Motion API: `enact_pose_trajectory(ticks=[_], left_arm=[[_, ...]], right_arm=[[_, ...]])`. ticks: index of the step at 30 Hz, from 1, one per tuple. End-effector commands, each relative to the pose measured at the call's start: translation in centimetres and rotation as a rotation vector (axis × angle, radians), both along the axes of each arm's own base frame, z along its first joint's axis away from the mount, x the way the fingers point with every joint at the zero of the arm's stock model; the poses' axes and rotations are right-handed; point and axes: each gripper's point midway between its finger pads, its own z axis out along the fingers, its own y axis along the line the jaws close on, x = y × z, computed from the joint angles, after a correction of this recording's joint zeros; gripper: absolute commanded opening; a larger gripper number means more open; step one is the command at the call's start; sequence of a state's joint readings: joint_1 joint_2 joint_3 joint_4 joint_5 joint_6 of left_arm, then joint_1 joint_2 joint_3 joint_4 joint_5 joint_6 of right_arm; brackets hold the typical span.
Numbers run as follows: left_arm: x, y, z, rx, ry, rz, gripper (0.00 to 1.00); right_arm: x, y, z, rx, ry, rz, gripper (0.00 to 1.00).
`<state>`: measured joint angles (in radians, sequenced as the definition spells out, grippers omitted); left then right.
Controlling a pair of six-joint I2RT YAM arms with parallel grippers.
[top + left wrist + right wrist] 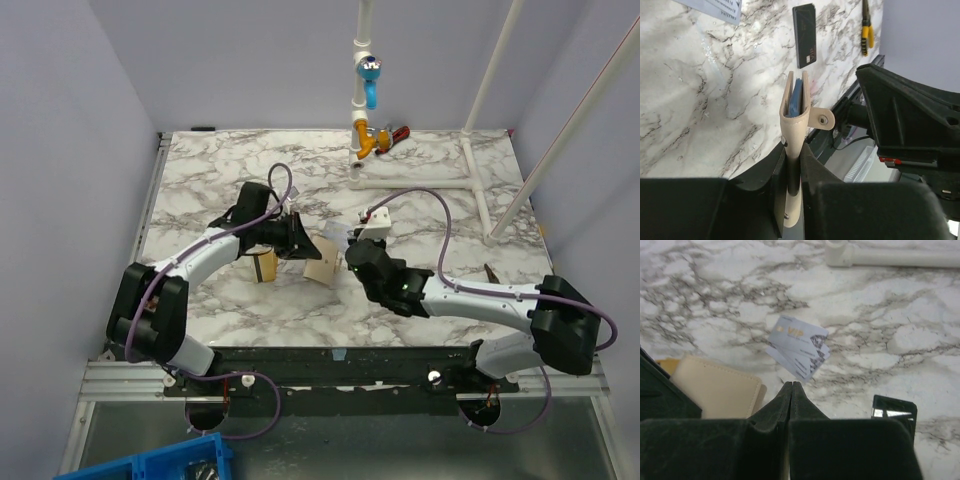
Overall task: Put the credit cards into the card holder
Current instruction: Place the card holder at the center of the board.
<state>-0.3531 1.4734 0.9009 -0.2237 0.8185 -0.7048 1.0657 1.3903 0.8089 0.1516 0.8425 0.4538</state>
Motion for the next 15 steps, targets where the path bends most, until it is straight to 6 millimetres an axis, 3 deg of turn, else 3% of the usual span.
enact_pose_trajectory(ticks=[1,8,15], left_arm=[[0.0,-1.6,-2.6,0.057,0.009,-0.024,0.18],[-0.5,-3.7,-5.5,0.054,0.04,-0.076,0.25],[-0.8,-2.6,-7.5,0.168,-0.045,-0.11,0.59]], right_arm=[[-2.3,-2.4,-4.2,-0.07,0.138,-0.013,0.01],[-3.1,-4.3,-3.8,-0.057,0.138,-0.035,0.01],[-2.8,-4.3,-4.2,-0.062,0.161,-0.027,0.01]])
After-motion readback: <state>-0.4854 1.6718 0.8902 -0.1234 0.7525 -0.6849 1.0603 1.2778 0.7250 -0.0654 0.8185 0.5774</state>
